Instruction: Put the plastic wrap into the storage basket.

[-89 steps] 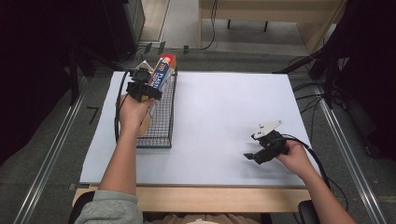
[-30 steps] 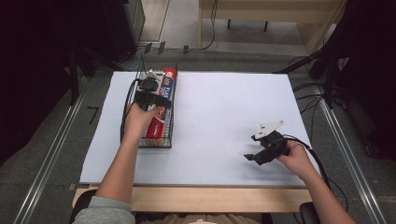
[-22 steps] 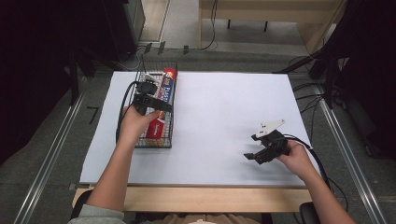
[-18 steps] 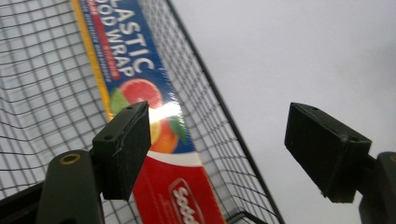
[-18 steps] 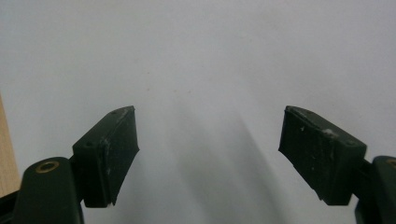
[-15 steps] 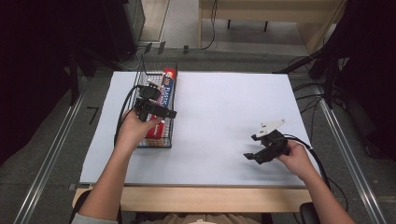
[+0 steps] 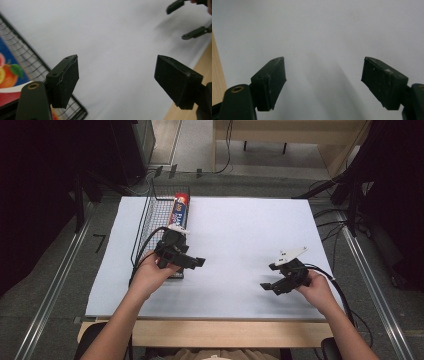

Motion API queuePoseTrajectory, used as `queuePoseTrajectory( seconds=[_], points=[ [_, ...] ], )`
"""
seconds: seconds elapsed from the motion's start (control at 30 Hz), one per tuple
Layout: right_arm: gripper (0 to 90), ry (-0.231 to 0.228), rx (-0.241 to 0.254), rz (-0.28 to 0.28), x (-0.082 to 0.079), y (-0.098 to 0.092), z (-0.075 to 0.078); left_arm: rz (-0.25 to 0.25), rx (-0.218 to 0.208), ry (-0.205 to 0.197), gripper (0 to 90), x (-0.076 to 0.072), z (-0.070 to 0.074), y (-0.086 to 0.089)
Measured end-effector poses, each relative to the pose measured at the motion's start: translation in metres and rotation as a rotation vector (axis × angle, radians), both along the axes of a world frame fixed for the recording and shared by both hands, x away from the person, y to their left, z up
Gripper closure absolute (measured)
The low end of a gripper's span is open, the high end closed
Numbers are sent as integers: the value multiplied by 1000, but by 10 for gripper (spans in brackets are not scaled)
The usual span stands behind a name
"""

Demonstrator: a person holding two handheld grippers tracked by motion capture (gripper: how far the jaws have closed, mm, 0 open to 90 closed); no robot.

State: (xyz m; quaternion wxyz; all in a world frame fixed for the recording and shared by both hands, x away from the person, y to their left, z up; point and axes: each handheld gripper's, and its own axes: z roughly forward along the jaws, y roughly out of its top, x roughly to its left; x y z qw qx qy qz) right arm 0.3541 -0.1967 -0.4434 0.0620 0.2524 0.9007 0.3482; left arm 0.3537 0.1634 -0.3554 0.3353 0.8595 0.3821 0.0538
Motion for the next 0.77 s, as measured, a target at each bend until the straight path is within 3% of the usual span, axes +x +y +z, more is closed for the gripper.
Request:
queuePoseTrajectory(
  seconds=[0.1,0.13,0.17,0.23,0.4,0.5,0.7,0.73,0.77],
  points=[
    [204,14,2,-3,-1,2,0,-62,-2,-31,205,-12,-8,-11],
    [204,9,-2,0,-1,3,0,-62,-2,-31,205,-12,-8,-11],
    [204,8,-5,4,-1,4,0,-98,-3,-42,204,-18,-12,-16],
    [204,8,-6,5,-2,4,0,-110,-7,-44,204,-20,-14,-18],
    [204,11,-17,13,-1,4,-2,-168,-38,-37,204,-30,-28,-29],
    [204,14,-28,23,-1,5,-3,-211,-24,-34,203,-32,-33,-33],
    [204,19,-38,28,-1,6,-5,-232,-23,-4,198,-34,-47,-38],
    [204,25,-42,29,0,6,-6,-245,0,0,195,-34,-56,-42],
    [204,26,-46,34,0,6,-6,-245,0,0,194,-34,-56,-42]
  ],
)
